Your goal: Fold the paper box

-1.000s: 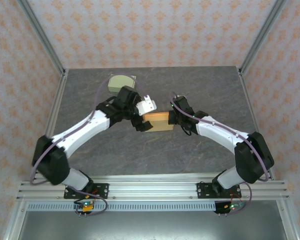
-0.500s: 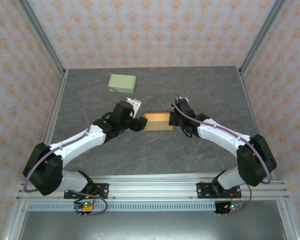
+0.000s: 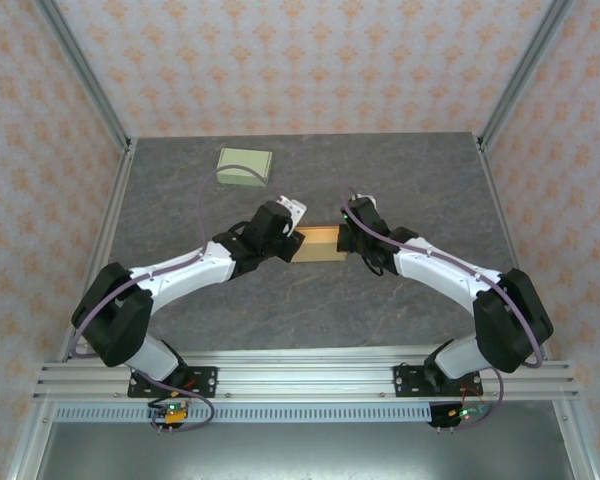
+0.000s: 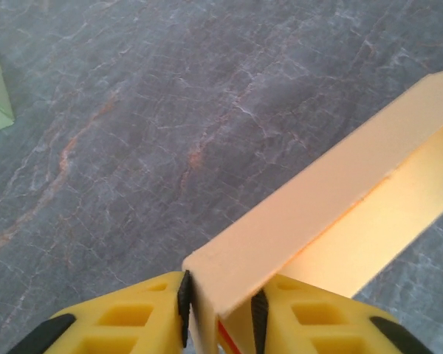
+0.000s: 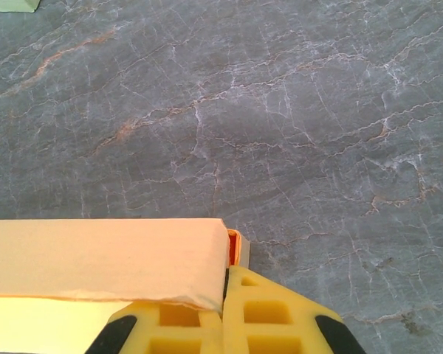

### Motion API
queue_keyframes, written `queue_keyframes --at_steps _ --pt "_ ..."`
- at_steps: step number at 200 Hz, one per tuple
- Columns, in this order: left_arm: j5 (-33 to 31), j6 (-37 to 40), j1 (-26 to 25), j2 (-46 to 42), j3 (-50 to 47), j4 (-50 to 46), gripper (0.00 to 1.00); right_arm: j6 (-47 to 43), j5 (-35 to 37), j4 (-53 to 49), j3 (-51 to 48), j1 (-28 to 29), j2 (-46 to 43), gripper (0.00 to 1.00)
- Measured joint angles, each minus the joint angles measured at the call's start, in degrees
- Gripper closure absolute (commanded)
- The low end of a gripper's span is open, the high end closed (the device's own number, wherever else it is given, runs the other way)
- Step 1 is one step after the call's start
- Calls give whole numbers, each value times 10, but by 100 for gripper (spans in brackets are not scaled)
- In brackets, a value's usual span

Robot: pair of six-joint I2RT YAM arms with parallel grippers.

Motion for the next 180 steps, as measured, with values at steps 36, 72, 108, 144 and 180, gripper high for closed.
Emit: queue_keyframes --at_steps 36,72,108,144,180 --pt "0 -4 0 1 26 -22 82 2 7 -3 1 0 2 97" --pt "3 -19 0 1 38 -46 82 2 14 -7 10 2 9 97" --pt "1 -31 0 6 52 -74 81 2 39 -16 20 14 19 97" --pt "5 -61 2 15 70 -94 85 1 64 -21 23 26 23 97" --pt "18 -100 7 19 76 -104 94 2 82 -28 24 33 23 93"
